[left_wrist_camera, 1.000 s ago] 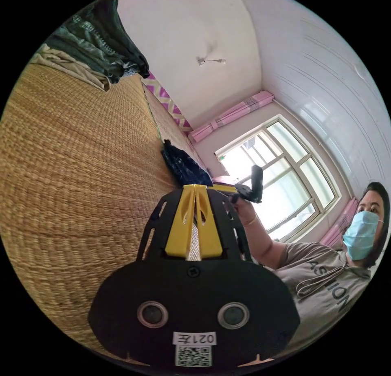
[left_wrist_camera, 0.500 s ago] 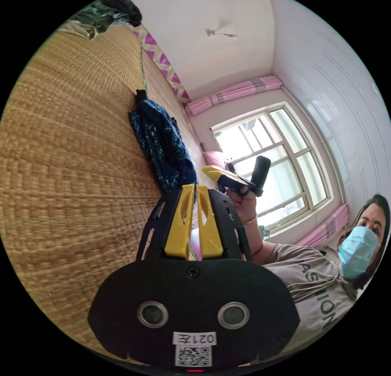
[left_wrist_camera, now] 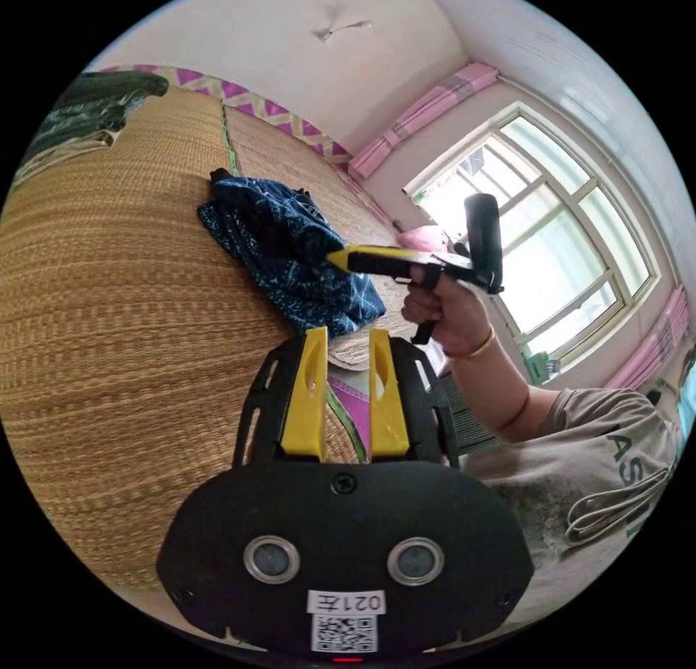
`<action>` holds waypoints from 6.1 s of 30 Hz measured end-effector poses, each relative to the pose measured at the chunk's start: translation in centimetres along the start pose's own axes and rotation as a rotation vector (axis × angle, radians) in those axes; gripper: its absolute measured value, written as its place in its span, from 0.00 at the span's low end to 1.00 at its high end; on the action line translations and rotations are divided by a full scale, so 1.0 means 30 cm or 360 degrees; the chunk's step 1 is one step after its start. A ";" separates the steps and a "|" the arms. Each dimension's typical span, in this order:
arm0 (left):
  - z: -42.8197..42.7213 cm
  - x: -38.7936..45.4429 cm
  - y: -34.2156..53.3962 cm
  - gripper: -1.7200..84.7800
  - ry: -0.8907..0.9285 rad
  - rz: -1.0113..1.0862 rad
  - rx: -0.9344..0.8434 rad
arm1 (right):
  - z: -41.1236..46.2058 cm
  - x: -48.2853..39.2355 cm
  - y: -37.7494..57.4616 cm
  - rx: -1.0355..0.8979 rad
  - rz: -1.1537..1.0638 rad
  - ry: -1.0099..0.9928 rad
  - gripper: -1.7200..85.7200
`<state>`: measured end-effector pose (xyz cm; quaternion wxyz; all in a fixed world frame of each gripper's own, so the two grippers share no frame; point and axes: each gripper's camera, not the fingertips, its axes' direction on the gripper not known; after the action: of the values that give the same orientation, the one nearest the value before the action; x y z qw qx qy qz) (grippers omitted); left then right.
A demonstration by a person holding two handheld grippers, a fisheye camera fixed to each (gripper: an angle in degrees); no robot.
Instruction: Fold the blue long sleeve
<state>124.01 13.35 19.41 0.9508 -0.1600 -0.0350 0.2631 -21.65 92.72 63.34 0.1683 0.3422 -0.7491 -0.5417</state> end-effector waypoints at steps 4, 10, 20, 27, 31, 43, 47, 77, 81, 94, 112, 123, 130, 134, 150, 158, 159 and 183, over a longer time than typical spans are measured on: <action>0.029 0.137 -0.070 0.13 -0.0106 0.0113 -0.0073 | -0.030 0.206 0.107 0.0165 0.0255 -0.0293 0.01; 0.134 0.303 -0.216 0.21 -0.0426 0.0199 -0.0238 | 0.053 0.499 0.320 0.0371 0.0627 -0.0757 0.01; 0.198 0.404 -0.334 0.10 -0.0814 0.0110 -0.0379 | 0.204 0.708 0.582 0.0571 0.0779 -0.0872 0.01; 0.169 0.465 -0.352 0.08 -0.0791 0.0112 -0.0339 | 0.096 1.160 1.139 0.0926 0.1166 -0.0972 0.01; 0.159 0.506 -0.367 0.07 -0.0796 0.0127 -0.0343 | 0.242 1.300 1.416 0.0715 0.1304 -0.0967 0.01; 0.129 0.560 -0.474 0.03 -0.0761 0.0246 -0.0511 | 0.321 1.047 1.526 0.0800 0.1105 -0.0693 0.01; 0.094 0.557 -0.586 0.02 -0.0932 0.0345 -0.0507 | 0.387 0.870 1.281 0.0545 0.0773 -0.0405 0.02; -0.089 0.265 -0.342 0.01 -0.1066 0.0354 -0.0375 | 0.703 0.493 0.965 0.0190 0.0091 -0.0116 0.02; -0.169 0.154 -0.319 0.01 -0.0881 0.0250 -0.0364 | 0.619 0.628 1.127 0.0357 0.0385 -0.0266 0.02; -0.156 -0.358 -0.754 0.10 -0.0326 0.0040 -0.0245 | 0.708 0.977 0.587 0.0310 0.0527 -0.0217 0.14; 0.135 -0.991 -1.087 0.02 0.0044 -0.0426 -0.0217 | 1.071 1.631 0.460 0.0350 0.1089 -0.0900 0.04; -0.382 -0.497 -0.782 0.01 0.0653 0.0431 0.0094 | 0.510 1.224 0.782 0.0805 0.0386 -0.1204 0.03; -0.581 -0.223 -0.146 0.01 0.0774 0.0589 0.0006 | 0.299 0.666 1.257 0.0695 0.0028 -0.1098 0.03; -0.484 -0.300 0.180 0.01 0.0637 0.0290 -0.0136 | 0.438 0.462 1.496 0.0435 0.0159 -0.0989 0.03; -0.549 -0.154 0.217 0.03 0.0168 0.0335 0.0037 | 0.266 0.435 1.617 0.0654 0.0303 -0.0615 0.11; 0.084 0.218 -0.293 0.07 0.0065 0.0800 -0.0228 | 0.390 0.497 1.025 0.0535 0.0449 -0.0059 0.14; 0.129 0.237 -0.320 0.07 0.0075 0.0800 -0.0243 | 0.401 0.548 0.990 0.0565 0.0571 -0.0090 0.14; 0.944 0.994 -0.453 0.16 -0.0239 0.1239 -0.0202 | 0.113 0.740 0.953 0.0771 0.0885 -0.0492 0.01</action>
<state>152.01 25.67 50.07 0.7631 -0.2000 -0.0572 0.6119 -48.96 84.76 86.01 0.1084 0.0705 -0.9357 -0.3283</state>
